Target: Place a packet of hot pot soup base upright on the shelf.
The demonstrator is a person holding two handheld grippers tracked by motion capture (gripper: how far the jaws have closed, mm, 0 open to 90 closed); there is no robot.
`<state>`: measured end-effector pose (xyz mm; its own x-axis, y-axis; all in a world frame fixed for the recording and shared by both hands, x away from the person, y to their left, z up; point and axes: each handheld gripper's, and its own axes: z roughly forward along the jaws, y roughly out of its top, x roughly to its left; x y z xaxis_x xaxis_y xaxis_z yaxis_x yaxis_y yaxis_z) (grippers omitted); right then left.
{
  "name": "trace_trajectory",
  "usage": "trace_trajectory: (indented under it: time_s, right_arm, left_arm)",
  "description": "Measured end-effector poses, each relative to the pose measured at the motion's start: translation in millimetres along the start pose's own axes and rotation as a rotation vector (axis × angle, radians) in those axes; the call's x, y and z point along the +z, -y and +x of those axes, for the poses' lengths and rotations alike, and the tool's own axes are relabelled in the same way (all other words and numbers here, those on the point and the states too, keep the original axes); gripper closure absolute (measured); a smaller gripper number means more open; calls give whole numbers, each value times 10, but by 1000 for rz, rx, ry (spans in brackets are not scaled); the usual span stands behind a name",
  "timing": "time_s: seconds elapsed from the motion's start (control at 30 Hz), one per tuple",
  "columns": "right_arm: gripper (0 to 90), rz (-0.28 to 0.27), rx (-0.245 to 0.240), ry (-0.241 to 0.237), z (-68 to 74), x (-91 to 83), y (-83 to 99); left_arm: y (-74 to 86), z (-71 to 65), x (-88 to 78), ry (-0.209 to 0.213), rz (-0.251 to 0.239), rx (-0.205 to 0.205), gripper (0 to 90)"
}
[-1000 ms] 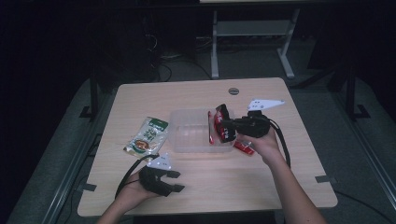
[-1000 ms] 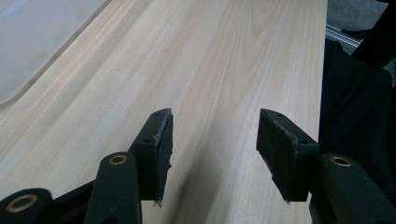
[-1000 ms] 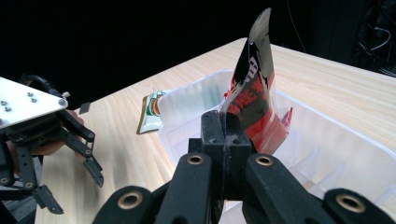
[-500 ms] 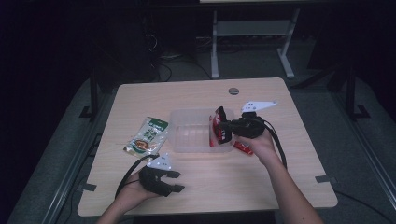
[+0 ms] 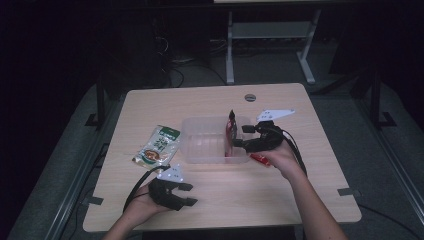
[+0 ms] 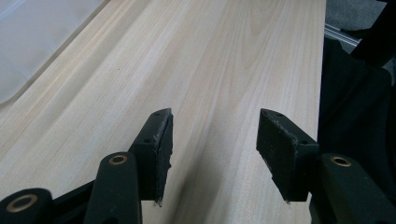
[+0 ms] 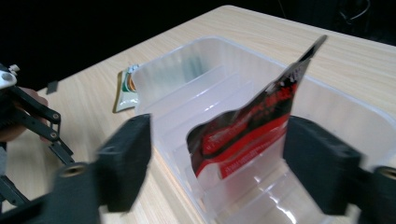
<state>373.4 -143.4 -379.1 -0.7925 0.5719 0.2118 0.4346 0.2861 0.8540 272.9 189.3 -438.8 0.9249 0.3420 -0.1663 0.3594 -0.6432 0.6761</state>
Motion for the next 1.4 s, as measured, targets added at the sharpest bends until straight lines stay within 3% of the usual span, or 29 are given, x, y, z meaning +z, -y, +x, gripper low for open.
trace_trajectory:
  time_s: [0.2,0.33,0.57,0.87,1.17,1.4]
  right_arm:
    - [165,13,-10,-3,33,-69,42]
    - [159,32,-29,23,85,-130,93]
    - [158,56,-57,24,214,-238,255]
    - [159,80,-88,-3,397,-285,438]
    - [160,130,-78,-33,533,-285,652]
    - [161,177,-68,-44,541,-322,837]
  left_arm:
    - [-2,32,-10,2,-16,-3,453]
    - [-3,47,-21,3,-26,-14,449]
    - [-12,55,-67,-10,-13,-1,441]
    - [1,50,-114,-29,-20,-19,421]
    - [56,31,-187,-40,-20,-32,411]
    - [70,24,-200,-55,-19,-38,411]
